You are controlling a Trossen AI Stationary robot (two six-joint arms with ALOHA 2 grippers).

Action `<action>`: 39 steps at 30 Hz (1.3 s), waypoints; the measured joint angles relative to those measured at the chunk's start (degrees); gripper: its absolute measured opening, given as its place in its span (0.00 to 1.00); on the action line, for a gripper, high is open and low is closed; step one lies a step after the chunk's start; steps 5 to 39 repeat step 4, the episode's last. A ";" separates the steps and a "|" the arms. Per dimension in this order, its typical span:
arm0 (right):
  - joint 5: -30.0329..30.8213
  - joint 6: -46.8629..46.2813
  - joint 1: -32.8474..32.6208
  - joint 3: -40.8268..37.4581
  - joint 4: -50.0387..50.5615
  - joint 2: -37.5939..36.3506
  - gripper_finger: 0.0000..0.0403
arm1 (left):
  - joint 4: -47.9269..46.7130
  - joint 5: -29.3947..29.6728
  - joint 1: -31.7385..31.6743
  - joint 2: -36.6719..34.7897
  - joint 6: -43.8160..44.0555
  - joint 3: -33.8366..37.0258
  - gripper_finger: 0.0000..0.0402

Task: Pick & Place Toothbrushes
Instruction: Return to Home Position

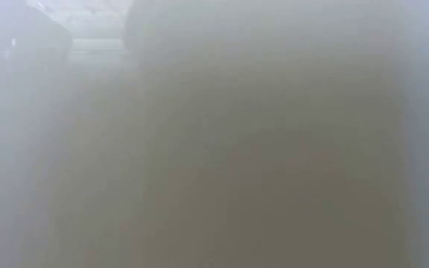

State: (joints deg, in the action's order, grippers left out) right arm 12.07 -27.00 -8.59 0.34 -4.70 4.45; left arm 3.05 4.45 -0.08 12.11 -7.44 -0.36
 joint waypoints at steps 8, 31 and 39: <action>0.01 0.00 -0.01 0.00 0.01 -0.01 0.29 | 0.00 0.00 0.00 0.01 0.02 0.00 0.00; 0.01 0.00 -0.01 0.00 0.01 -0.01 0.29 | 0.00 0.00 0.00 0.01 0.02 0.00 0.00; 0.01 0.00 -0.01 0.00 0.01 -0.01 0.29 | 0.00 0.00 0.00 0.01 0.02 0.00 0.00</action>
